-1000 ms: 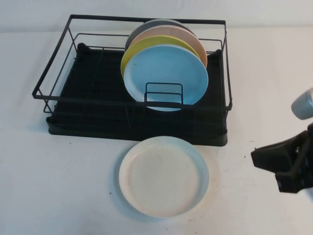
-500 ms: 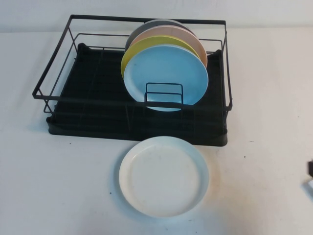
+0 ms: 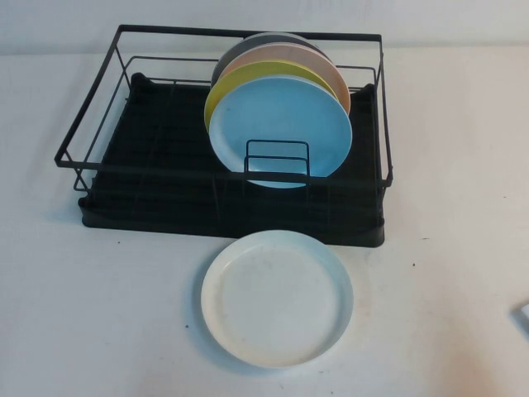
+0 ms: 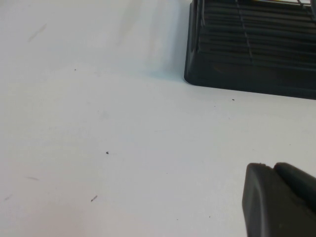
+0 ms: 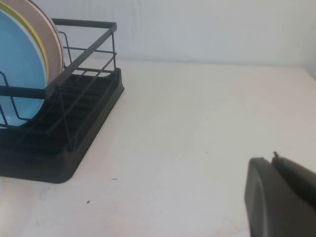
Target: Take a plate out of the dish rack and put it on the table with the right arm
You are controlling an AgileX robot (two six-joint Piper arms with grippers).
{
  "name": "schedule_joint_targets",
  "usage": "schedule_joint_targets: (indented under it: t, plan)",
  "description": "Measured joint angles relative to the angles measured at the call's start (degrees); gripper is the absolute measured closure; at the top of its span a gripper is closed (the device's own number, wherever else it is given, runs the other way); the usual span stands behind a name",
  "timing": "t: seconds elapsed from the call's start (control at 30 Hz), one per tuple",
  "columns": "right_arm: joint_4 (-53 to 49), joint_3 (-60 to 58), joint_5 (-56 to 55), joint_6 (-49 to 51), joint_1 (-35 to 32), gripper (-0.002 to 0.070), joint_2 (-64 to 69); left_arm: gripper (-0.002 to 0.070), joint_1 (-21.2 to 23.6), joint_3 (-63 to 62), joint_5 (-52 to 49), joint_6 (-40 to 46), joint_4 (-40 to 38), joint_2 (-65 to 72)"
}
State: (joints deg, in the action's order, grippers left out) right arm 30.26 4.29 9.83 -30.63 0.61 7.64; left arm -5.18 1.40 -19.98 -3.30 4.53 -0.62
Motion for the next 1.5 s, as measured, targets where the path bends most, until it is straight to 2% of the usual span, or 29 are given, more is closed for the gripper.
schedule_joint_targets:
  t: [0.27,0.73,0.8,0.9,1.0,1.13,1.5]
  plan:
    - [-0.1,-4.1,-1.2,0.0,0.0,0.0694,-7.9,0.0679,0.0,0.0,0.0,0.0,0.0,0.0]
    - [0.1,-5.9,-2.6,-0.1,0.7,0.0694,-8.1,0.0679,0.0,0.0,0.0,0.0,0.0,0.0]
    - [-2.1,-5.9,-1.7,1.0,0.7,0.0694,-8.1,0.0679,0.0,0.0,0.0,0.0,0.0,0.0]
    - [-10.1,-5.9,0.8,8.1,0.7,0.0694,-8.1,0.0679,0.0,0.0,0.0,0.0,0.0,0.0]
    - [-13.8,-5.9,5.0,12.7,0.7,0.0694,-8.2,0.0679,0.0,0.0,0.0,0.0,0.0,0.0]
    - [-15.2,-5.9,10.4,14.3,0.7,0.0694,-8.4,0.0679,0.0,0.0,0.0,0.0,0.0,0.0]
    - [-15.4,-5.9,10.9,14.5,0.7,0.0694,-8.4,0.0679,0.0,0.0,0.0,0.0,0.0,0.0]
